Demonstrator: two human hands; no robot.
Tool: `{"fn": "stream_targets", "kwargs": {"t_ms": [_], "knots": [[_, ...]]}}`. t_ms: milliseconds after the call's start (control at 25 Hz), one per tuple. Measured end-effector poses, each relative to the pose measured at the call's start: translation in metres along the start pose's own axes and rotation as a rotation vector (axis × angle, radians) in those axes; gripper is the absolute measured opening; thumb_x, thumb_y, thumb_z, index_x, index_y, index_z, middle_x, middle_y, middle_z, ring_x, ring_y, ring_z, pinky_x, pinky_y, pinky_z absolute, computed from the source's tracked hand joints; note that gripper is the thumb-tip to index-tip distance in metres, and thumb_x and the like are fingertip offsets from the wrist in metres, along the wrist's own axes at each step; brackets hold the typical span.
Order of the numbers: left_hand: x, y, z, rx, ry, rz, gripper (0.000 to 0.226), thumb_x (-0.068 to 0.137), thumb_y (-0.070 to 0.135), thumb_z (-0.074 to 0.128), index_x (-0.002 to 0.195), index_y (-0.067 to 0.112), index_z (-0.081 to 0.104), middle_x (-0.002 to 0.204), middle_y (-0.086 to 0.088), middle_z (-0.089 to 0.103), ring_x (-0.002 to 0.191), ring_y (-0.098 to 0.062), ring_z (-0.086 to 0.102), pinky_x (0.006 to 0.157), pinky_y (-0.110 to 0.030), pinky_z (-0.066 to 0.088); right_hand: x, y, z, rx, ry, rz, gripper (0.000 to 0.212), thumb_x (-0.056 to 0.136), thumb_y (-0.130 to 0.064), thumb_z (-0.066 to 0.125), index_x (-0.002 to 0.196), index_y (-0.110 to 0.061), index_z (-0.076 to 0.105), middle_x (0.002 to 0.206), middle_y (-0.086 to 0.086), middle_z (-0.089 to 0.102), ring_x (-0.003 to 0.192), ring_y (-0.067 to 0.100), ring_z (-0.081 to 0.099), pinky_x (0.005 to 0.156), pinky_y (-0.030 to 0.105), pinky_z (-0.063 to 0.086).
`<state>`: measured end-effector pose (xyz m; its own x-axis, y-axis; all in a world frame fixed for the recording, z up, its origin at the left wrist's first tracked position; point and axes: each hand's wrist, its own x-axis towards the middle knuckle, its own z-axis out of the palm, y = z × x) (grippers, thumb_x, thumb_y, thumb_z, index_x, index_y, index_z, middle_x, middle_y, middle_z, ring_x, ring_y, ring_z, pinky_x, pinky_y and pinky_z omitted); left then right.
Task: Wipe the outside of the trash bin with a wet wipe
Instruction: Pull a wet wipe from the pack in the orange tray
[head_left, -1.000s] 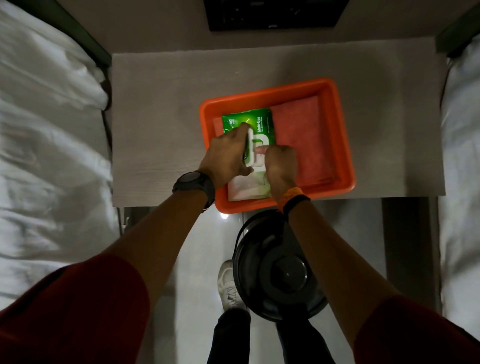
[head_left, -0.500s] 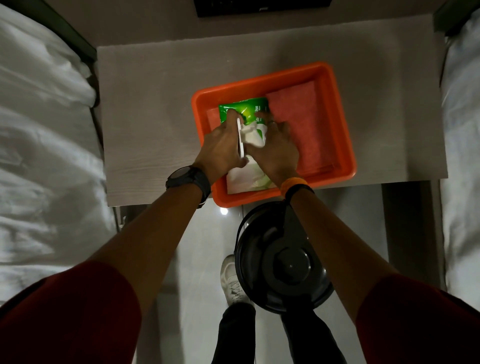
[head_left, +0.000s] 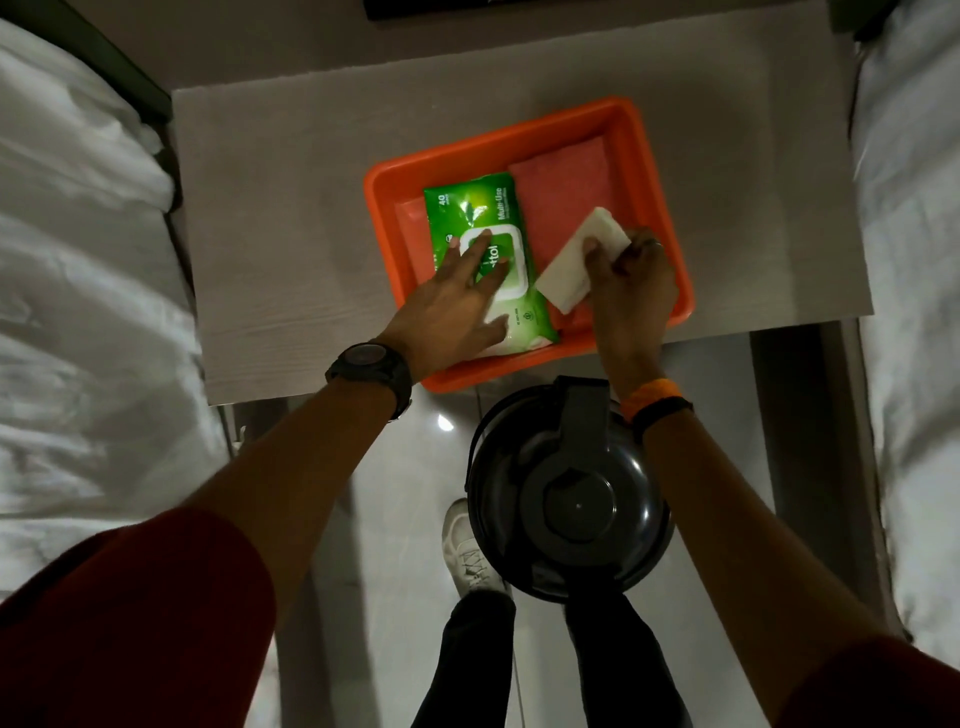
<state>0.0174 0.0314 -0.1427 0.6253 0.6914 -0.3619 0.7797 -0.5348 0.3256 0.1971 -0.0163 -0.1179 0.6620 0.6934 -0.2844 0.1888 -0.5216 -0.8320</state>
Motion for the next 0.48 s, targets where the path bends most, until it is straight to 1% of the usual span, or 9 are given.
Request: {"fn": "stream_targets", "kwargs": {"t_ms": [40,80,200,240,280,360,400,440,480], "knots": [[0.001,0.003,0.002,0.068,-0.027,-0.013,0.071,0.099,0.037,0.057,0.158,0.013,0.025,0.169,-0.018,0.007,0.151,-0.049,0.021,0.113,-0.056,0.044,-0.004,0.004,-0.009,0.032,-0.004,0.017,0.024,0.099,-0.018,0.068,0.117,-0.003,0.066,0.093,-0.010,0.065,0.080,-0.003,0.062,0.066,0.006,0.051],[0.002,0.006,0.003,0.107,-0.047,-0.034,0.071,0.099,0.035,0.055,0.158,0.014,0.022,0.169,-0.018,0.006,0.152,-0.049,0.015,0.113,-0.058,0.044,-0.009,0.007,-0.015,0.049,-0.017,0.023,0.024,0.100,-0.017,0.068,0.117,-0.001,0.065,0.095,-0.008,0.065,0.080,-0.004,0.062,0.066,0.005,0.052],[0.006,0.016,-0.002,0.211,-0.094,-0.086,0.073,0.099,0.031,0.053,0.159,0.013,0.016,0.169,-0.018,0.006,0.152,-0.051,0.015,0.099,-0.059,0.052,-0.027,0.017,-0.029,0.084,-0.018,0.051,0.026,0.100,-0.018,0.068,0.116,0.003,0.065,0.105,-0.001,0.068,0.085,0.000,0.066,0.069,0.008,0.058],[0.006,0.020,-0.004,0.232,-0.113,-0.106,0.073,0.099,0.030,0.053,0.159,0.012,0.016,0.169,-0.018,0.006,0.151,-0.051,0.015,0.097,-0.059,0.052,-0.032,0.020,-0.032,0.113,-0.013,0.058,0.025,0.100,-0.018,0.068,0.115,0.002,0.065,0.107,0.000,0.069,0.085,0.000,0.067,0.072,0.011,0.061],[0.005,0.025,-0.006,0.249,-0.129,-0.130,0.073,0.099,0.030,0.053,0.159,0.011,0.015,0.169,-0.019,0.006,0.151,-0.051,0.015,0.098,-0.060,0.051,-0.038,0.022,-0.035,0.147,-0.020,0.073,0.024,0.101,-0.020,0.068,0.114,0.000,0.066,0.108,0.001,0.071,0.087,0.002,0.069,0.075,0.015,0.063],[-0.001,0.038,-0.008,0.252,-0.139,-0.170,0.073,0.100,0.030,0.051,0.159,0.008,0.015,0.169,-0.020,0.006,0.153,-0.049,0.011,0.105,-0.060,0.046,-0.051,0.030,-0.045,0.210,-0.042,0.104,0.016,0.100,-0.022,0.068,0.111,-0.011,0.070,0.106,-0.001,0.074,0.092,0.006,0.073,0.080,0.019,0.063],[-0.006,0.048,-0.009,0.237,-0.115,-0.186,0.071,0.099,0.030,0.050,0.158,0.007,0.017,0.169,-0.019,0.008,0.154,-0.046,0.010,0.109,-0.059,0.043,-0.057,0.038,-0.053,0.238,-0.047,0.121,0.009,0.100,-0.022,0.069,0.107,-0.017,0.071,0.101,-0.005,0.076,0.090,0.004,0.074,0.080,0.020,0.063],[-0.014,0.059,-0.007,0.221,-0.040,-0.180,0.068,0.097,0.028,0.050,0.156,0.007,0.024,0.168,-0.019,0.014,0.155,-0.044,0.012,0.112,-0.057,0.041,-0.064,0.048,-0.063,0.265,-0.045,0.143,0.002,0.099,-0.022,0.070,0.100,-0.022,0.071,0.095,-0.010,0.076,0.086,-0.001,0.073,0.078,0.019,0.062],[-0.025,0.073,-0.003,0.205,0.088,-0.133,0.062,0.095,0.025,0.050,0.152,0.007,0.035,0.164,-0.018,0.027,0.153,-0.042,0.020,0.111,-0.054,0.041,-0.071,0.062,-0.074,0.270,-0.028,0.166,0.006,0.098,-0.022,0.071,0.094,-0.027,0.070,0.088,-0.014,0.075,0.081,-0.006,0.072,0.074,0.018,0.062]]}}
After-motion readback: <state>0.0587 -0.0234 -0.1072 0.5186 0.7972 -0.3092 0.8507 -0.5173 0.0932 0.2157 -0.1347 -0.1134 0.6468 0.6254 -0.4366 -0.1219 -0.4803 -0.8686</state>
